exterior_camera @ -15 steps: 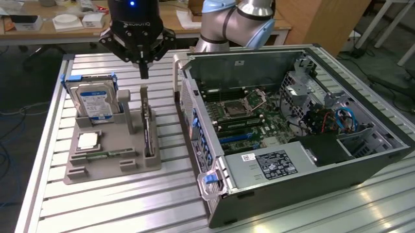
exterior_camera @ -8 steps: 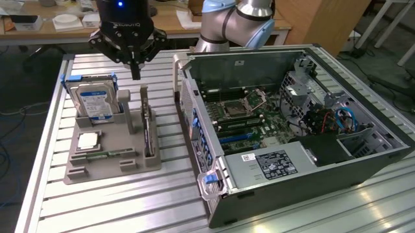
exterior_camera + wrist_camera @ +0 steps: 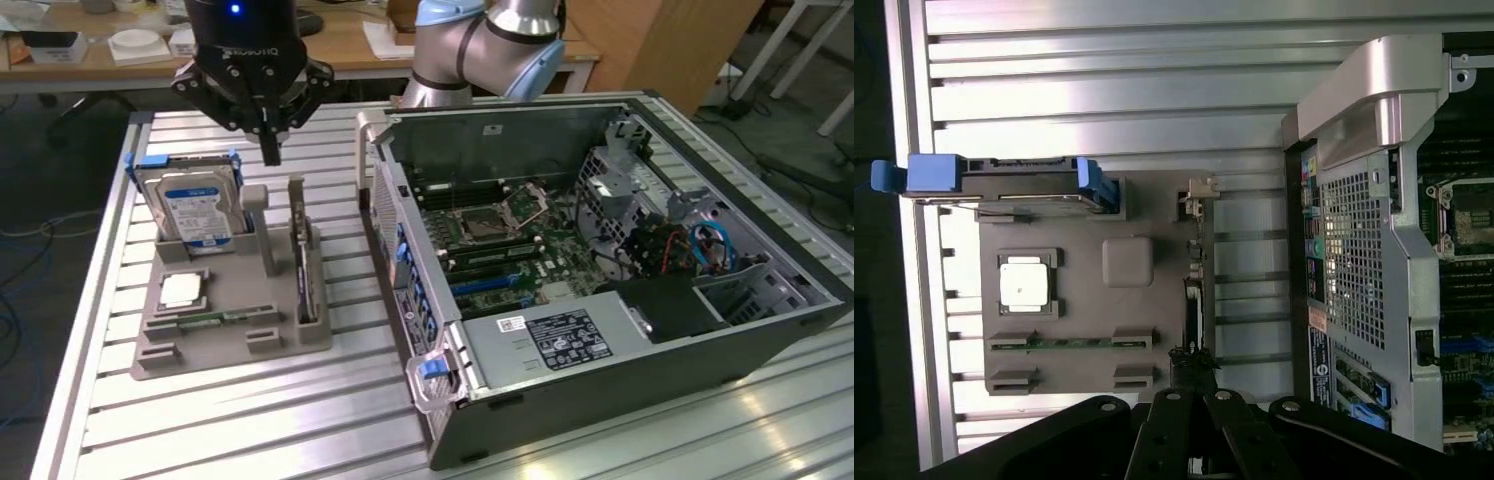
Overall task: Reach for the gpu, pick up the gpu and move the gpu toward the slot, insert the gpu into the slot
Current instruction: 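Pick up the gpu and move the gpu toward the slot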
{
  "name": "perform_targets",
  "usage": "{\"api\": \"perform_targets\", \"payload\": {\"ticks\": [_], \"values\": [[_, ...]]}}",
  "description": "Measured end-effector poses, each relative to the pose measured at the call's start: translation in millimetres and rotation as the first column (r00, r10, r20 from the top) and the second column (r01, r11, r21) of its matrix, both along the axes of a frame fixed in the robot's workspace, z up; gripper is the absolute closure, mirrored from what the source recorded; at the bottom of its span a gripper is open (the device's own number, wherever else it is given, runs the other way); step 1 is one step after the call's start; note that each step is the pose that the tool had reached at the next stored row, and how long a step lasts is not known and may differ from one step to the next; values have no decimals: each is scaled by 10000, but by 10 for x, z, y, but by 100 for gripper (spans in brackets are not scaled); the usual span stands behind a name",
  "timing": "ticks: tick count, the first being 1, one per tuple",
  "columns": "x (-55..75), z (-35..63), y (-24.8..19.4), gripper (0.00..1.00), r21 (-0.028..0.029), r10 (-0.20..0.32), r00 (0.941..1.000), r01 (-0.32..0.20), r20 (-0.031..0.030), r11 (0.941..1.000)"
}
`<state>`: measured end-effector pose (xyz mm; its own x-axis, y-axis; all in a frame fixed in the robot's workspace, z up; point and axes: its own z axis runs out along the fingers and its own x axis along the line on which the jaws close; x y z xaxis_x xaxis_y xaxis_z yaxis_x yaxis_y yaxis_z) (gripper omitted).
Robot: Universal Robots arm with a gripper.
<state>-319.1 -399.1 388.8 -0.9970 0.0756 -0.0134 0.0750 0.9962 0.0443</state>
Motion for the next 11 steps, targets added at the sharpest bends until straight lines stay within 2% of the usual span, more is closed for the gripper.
{"api": "perform_targets", "payload": {"ticks": [7, 9, 10, 11], "values": [[0, 0, 0, 89, 0, -1, 10000, 1, 0, 10000], [0, 0, 0, 77, 0, -1, 10000, 1, 0, 10000], [-1, 0, 0, 77, -1, -1, 10000, 1, 0, 10000], [-1, 0, 0, 71, -1, -1, 10000, 1, 1, 10000]]}}
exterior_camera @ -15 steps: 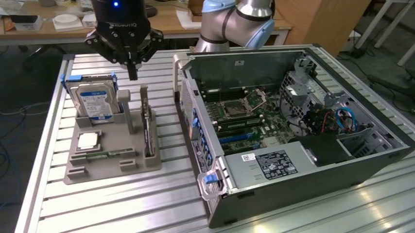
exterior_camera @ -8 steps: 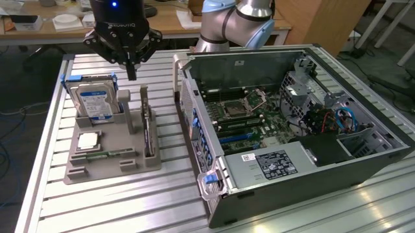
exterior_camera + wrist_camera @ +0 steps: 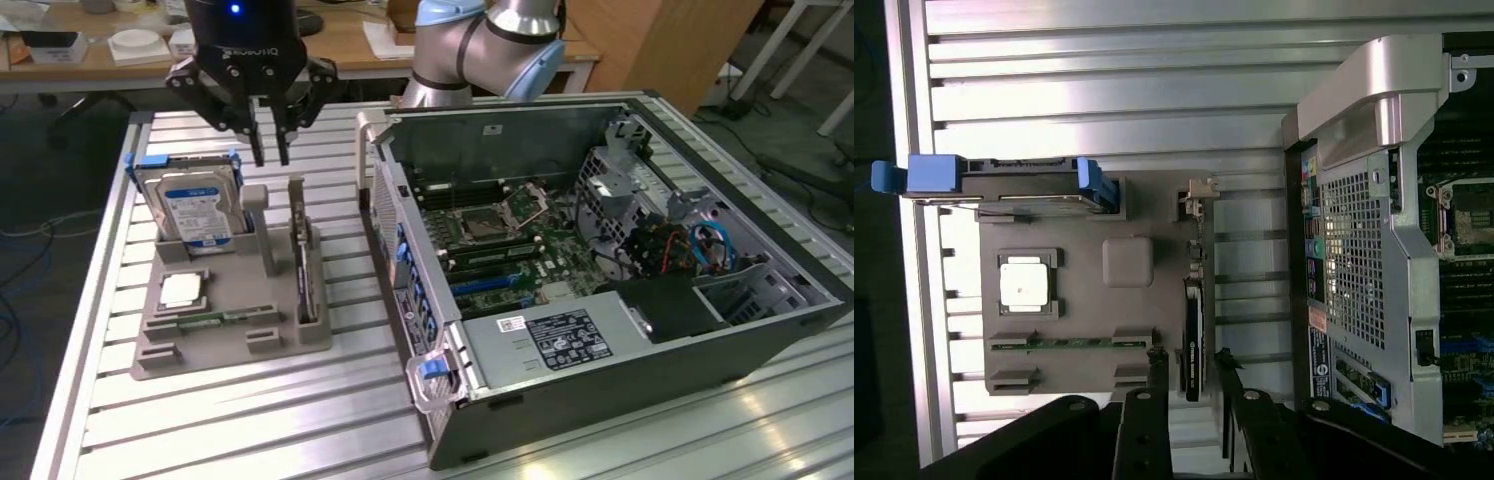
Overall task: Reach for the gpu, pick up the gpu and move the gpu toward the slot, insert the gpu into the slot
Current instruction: 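Pick up the gpu and move the gpu toward the slot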
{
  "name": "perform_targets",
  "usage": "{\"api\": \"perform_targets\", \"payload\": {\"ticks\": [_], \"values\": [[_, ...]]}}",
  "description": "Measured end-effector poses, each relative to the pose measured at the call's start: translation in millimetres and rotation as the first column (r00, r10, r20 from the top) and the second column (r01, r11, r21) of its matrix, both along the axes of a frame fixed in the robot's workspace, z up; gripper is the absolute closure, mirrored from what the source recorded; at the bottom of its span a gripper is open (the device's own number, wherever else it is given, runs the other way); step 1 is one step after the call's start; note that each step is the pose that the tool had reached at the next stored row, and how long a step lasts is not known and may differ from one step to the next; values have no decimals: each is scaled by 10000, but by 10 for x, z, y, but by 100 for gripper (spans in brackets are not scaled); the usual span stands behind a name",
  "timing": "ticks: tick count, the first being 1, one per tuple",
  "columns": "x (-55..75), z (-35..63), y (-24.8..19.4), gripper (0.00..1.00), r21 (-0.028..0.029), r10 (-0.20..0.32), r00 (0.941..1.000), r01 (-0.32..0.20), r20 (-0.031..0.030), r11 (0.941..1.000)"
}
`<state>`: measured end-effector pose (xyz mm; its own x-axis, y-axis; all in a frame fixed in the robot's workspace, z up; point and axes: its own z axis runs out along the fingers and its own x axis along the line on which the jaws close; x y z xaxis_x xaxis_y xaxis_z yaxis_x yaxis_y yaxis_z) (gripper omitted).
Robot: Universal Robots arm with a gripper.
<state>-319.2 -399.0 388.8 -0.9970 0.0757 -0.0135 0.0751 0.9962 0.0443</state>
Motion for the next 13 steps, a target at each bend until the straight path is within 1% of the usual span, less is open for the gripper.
{"api": "perform_targets", "payload": {"ticks": [1, 2, 3, 4, 6, 7, 10, 13], "values": [[0, 0, 0, 65, 1, 0, 10000, 0, 1, 10000], [0, 0, 0, 65, 0, 1, 10000, -1, 1, 10000], [0, 0, 0, 59, 0, 20, 10000, -20, 2, 10000], [0, -2, 0, 53, -13, 105, 9999, -105, 1, 9999], [-1, -7, 0, 53, -27, 454, 9990, -454, -13, 9990], [-1, -11, 1, 47, -34, 627, 9980, -627, -28, 9980], [-2, -48, 0, 47, -40, 1059, 9944, -1059, -37, 9944], [-2, -103, 0, 47, -39, 1092, 9940, -1092, -37, 9940]]}}
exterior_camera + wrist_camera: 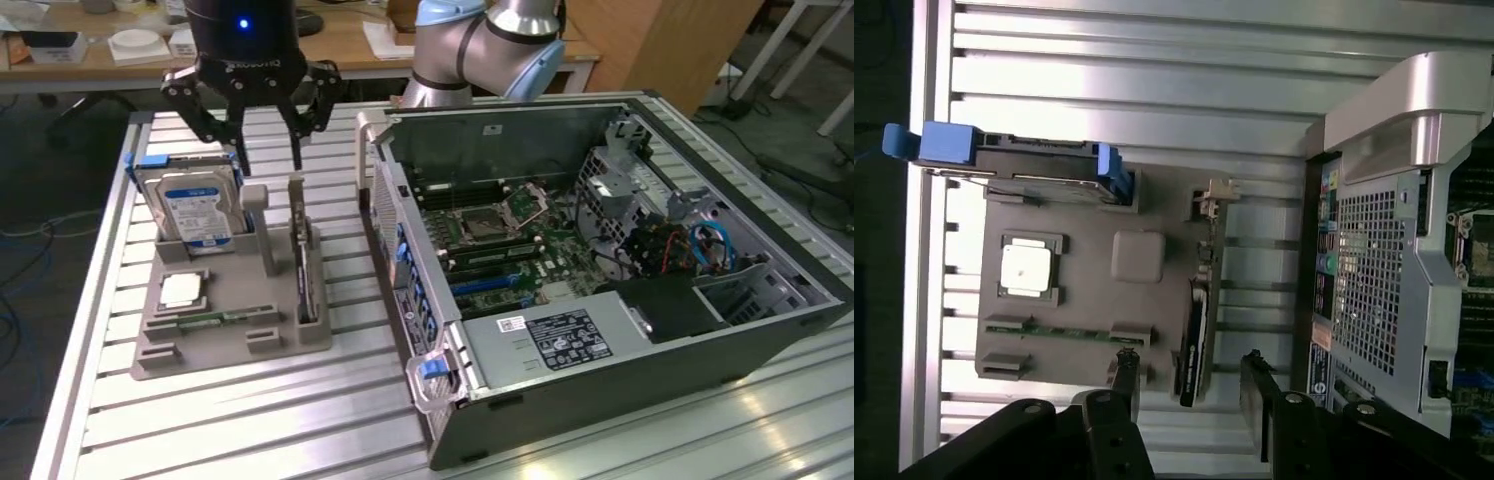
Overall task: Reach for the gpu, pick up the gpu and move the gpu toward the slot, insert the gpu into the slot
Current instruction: 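Pick up the gpu and move the gpu toward the slot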
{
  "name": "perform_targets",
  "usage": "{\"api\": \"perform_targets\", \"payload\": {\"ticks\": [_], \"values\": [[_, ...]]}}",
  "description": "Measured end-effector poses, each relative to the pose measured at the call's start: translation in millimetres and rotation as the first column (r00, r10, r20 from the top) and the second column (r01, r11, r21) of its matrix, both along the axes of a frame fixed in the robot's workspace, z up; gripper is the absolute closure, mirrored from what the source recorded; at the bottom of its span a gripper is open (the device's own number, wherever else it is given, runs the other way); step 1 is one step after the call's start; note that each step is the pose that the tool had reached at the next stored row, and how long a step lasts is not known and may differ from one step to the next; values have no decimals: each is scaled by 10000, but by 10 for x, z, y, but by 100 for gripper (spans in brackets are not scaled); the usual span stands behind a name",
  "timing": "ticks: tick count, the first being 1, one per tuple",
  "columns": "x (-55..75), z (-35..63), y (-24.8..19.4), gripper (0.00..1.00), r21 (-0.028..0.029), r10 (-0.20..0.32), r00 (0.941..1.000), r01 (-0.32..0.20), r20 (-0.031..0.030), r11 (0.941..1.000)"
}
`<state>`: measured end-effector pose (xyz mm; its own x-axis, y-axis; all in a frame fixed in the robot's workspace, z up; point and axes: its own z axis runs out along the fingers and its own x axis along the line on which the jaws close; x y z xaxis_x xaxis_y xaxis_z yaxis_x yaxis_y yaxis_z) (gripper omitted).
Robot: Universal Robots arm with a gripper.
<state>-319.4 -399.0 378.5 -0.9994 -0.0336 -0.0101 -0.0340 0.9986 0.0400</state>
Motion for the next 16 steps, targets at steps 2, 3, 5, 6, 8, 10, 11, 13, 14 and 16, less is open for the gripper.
{"api": "perform_targets", "payload": {"ticks": [2, 3, 5, 6, 8, 10, 11, 13, 14, 16], "values": [[0, -36, 0, 47, 0, 0, 10000, 0, 1, 10000], [0, -54, -2, 47, 0, 1, 10000, -1, 1, 10000], [0, -79, -11, 47, -11, 1, 10000, -1, -6, 10000], [0, -84, -11, 47, -61, -3, 10000, 3, -8, 10000], [0, -98, -12, 47, -192, -38, 10000, 38, -6, 9998], [2, -113, -11, 47, -268, -185, 9998, 185, -1, 9995], [9, -122, -12, 47, -299, -249, 9997, 249, 4, 9992], [12, -149, -12, 47, -323, -334, 9994, 334, 12, 9989], [12, -162, -12, 47, -335, -393, 9992, 394, 19, 9987], [12, -189, -11, 47, -356, -430, 9991, 431, 26, 9984]]}}
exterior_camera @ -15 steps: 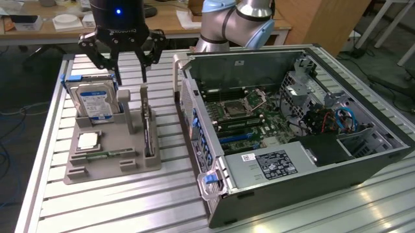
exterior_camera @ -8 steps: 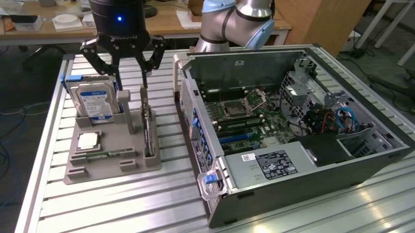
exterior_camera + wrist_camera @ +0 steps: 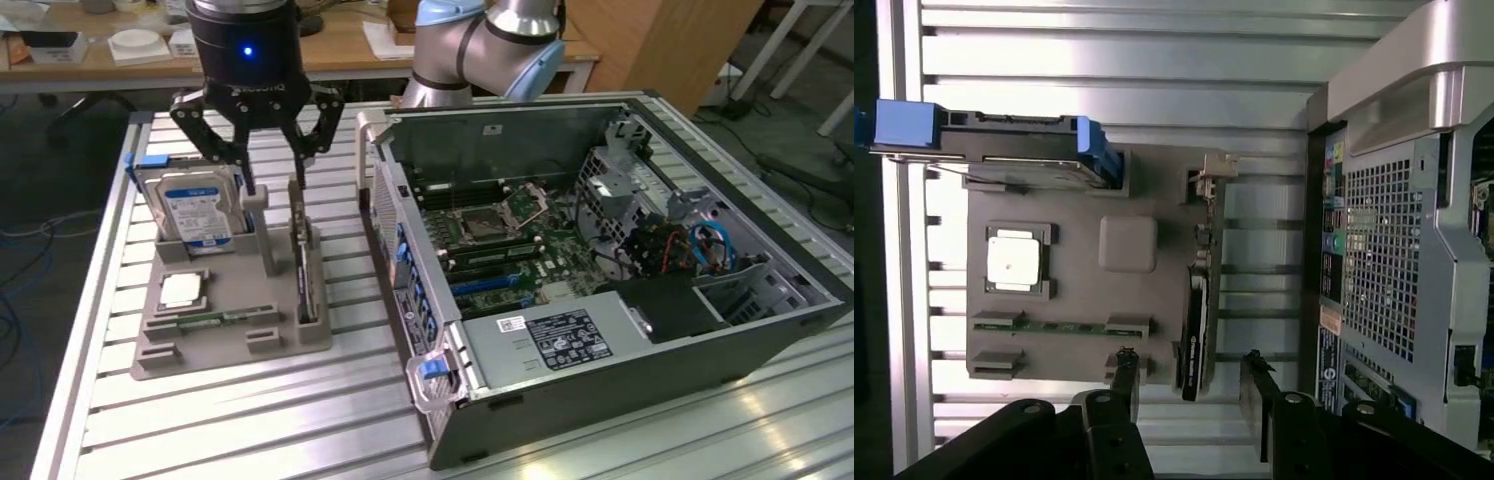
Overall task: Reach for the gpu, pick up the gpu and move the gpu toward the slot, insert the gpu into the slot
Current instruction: 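Pick up the gpu and move the gpu toward the slot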
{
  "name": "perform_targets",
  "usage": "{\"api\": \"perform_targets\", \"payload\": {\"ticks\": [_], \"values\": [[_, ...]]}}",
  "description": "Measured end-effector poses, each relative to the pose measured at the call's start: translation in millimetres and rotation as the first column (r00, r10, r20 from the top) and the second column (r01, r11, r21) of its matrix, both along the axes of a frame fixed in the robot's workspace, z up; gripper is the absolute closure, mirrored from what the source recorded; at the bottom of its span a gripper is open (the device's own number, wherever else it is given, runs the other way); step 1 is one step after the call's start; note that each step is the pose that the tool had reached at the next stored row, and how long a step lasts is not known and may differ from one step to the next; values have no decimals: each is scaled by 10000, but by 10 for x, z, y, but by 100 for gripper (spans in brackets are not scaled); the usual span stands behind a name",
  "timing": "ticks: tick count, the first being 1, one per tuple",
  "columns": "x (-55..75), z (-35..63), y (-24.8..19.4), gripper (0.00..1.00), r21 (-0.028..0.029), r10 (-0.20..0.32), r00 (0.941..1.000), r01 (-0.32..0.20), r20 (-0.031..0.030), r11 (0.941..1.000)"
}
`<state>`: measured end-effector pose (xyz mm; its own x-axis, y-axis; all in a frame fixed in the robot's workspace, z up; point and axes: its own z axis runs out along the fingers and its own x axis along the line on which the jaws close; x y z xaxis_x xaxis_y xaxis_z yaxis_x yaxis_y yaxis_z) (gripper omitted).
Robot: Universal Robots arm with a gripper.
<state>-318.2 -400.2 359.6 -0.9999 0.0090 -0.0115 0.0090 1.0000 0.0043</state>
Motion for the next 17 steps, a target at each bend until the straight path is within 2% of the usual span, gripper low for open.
{"api": "perform_targets", "payload": {"ticks": [3, 17], "values": [[0, -45, 0, 47, -47, -4, 10000, 4, 19, 10000], [0, -300, -12, 47, -48, -15, 10000, 15, 21, 10000]]}}
